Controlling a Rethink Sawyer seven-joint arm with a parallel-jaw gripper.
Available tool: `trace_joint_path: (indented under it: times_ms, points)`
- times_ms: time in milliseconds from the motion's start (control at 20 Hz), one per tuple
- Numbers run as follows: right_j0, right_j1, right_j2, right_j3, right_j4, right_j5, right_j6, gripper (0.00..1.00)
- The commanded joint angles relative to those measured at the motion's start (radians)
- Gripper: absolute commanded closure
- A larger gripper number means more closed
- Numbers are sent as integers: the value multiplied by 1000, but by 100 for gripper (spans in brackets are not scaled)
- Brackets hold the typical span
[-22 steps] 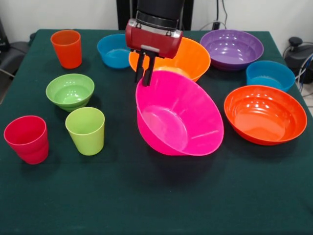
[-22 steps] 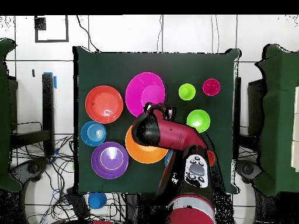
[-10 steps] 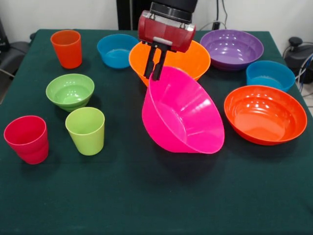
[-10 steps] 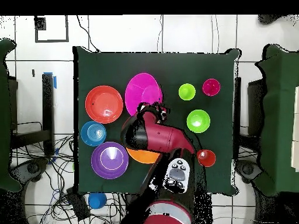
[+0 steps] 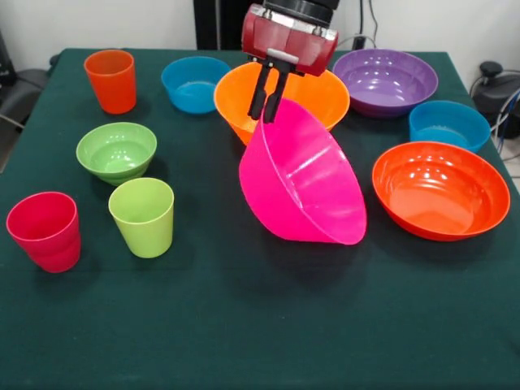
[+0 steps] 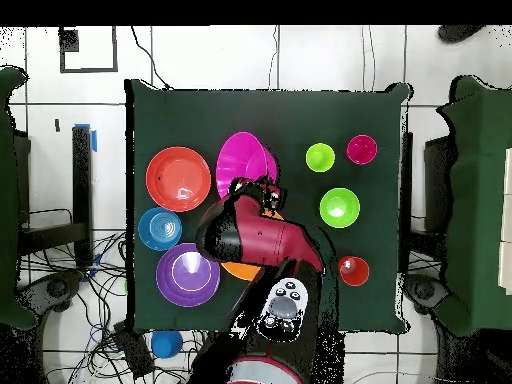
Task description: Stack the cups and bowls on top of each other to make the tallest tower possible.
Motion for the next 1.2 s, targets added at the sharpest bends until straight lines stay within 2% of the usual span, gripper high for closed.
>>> trace_joint_path:
  times_ms: [50,550,750,1100,1200]
  points:
    - [25,-56,-1,21,8,118,126,100]
    - [49,-173,-44,19,7,260,104,100]
    - [53,-198,-65,43,-16,255,102,100]
    - [-46,-259,-29,157,-77,207,53,100]
    - [-55,-275,-45,168,-98,200,38,100]
